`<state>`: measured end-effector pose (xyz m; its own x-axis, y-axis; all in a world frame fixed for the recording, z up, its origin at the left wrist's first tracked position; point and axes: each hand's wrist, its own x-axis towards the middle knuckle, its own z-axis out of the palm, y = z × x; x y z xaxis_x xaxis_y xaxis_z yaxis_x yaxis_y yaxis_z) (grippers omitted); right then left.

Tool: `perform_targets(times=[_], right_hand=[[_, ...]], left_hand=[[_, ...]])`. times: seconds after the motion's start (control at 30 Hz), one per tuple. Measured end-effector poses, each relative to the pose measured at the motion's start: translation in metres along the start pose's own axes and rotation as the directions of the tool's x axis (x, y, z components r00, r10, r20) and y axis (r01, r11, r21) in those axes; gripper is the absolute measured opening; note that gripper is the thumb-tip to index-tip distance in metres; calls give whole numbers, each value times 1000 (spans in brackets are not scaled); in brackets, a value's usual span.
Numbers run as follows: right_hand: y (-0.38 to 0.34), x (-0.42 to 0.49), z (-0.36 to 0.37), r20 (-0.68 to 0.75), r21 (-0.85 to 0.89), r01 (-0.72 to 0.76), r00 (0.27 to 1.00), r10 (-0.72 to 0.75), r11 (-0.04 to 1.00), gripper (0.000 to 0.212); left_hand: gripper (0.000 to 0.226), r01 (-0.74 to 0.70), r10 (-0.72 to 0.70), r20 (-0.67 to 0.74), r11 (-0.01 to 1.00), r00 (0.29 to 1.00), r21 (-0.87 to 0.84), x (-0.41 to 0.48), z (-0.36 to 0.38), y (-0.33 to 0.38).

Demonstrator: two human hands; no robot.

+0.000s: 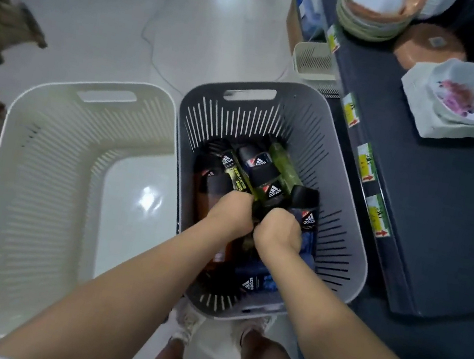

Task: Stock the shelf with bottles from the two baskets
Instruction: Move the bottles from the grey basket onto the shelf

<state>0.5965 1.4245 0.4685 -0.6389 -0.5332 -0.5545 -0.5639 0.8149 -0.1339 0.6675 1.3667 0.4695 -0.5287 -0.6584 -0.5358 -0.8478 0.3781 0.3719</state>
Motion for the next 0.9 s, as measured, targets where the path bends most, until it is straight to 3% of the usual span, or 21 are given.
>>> perform_targets(times=[0.2, 0.27, 0.37, 0.43, 0.53, 0.63, 0.73, 0.9], right_hand=[[-1, -1, 23, 64, -62, -31, 997, 35, 998, 62], [6, 3, 23, 64, -32, -27, 998, 29, 999, 63], [21, 14, 18, 66, 0, -42, 997, 42, 999, 55], [28, 17, 12, 107, 8, -8, 994, 7, 1000, 52], [31, 17, 4, 140, -22, 80, 987, -76, 997, 56], [38, 21, 0, 142, -35, 127, 982, -121, 991, 61], [41, 24, -2, 157, -16, 152, 977, -147, 988, 65], [46, 25, -6, 118, 70, 172, 977, -180, 983, 53]], left_hand=[[33, 60, -92, 217, 987, 972, 150, 14, 14, 13], [34, 49, -108, 323, 981, 940, 186, 19, 24, 16], [38, 120, -167, 322, 980, 932, 161, 22, 37, 19], [49, 199, -218, 298, 976, 929, 92, 24, 37, 18], [76, 317, -291, 398, 949, 870, 1, 29, 35, 17], [59, 341, -306, 383, 940, 872, -27, 27, 31, 20], [36, 274, -242, 360, 961, 901, -40, 25, 29, 19], [30, 215, -211, 200, 977, 957, -2, 15, 20, 21]])
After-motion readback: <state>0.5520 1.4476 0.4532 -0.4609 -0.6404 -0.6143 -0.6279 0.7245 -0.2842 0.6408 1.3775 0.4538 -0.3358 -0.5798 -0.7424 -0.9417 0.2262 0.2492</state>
